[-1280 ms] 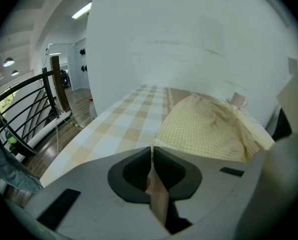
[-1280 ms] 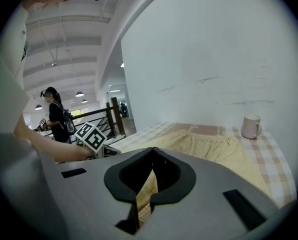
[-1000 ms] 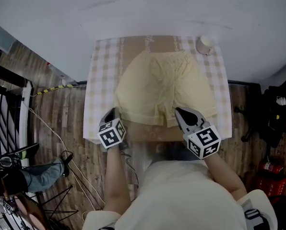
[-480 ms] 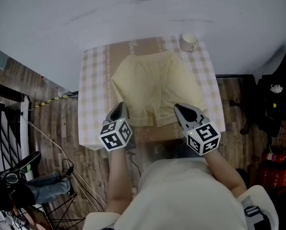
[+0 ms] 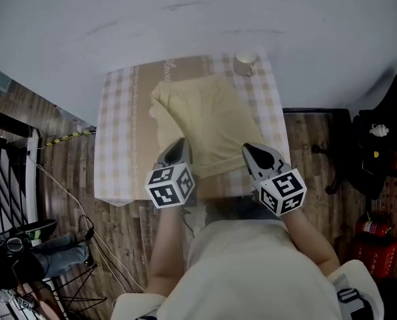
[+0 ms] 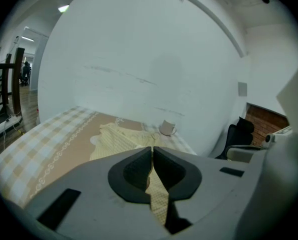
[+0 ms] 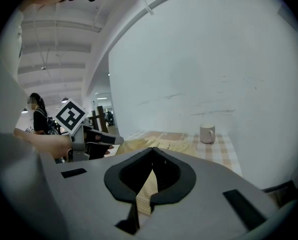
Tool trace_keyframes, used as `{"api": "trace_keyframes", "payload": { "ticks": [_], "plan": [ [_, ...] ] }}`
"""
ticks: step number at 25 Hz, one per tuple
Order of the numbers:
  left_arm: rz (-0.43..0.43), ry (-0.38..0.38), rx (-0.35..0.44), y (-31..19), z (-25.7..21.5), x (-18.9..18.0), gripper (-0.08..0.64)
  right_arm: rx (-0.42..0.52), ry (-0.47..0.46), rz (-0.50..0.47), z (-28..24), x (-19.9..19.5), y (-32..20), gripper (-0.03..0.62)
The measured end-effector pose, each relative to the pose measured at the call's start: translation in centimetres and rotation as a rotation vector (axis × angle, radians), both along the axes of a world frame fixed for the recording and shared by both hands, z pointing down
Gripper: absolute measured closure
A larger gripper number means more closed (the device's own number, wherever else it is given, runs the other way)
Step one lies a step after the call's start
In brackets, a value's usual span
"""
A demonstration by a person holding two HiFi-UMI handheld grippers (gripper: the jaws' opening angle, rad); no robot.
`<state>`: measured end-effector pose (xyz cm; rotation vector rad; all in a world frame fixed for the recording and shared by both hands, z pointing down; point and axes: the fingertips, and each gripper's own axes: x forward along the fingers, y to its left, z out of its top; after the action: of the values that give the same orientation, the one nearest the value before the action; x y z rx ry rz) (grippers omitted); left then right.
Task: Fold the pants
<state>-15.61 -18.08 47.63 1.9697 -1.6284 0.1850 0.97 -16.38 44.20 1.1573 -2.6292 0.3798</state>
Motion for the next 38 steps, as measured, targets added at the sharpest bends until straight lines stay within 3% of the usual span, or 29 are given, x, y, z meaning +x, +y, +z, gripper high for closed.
{"api": "trace_keyframes", "payload": {
  "ticks": [13,22,38],
  "plan": [
    [0.089,0.023,-0.02,-2.1,0.1,13.2,0.546,-0.009,-0.021,-0.018,0.1,7.9,-2.6,0.592],
    [0.21,0.007,-0.093,-1.7,2.9,21.6,0.546,-0.03,-0.028,0.014,1.0,13.6,-4.2,0.592],
    [0.391,-0.104,-0.258,1.4,9.4,28.7,0.545,-0.063,-0.042,-0.002,2.5,16.1,-5.2,0.592]
  ]
}}
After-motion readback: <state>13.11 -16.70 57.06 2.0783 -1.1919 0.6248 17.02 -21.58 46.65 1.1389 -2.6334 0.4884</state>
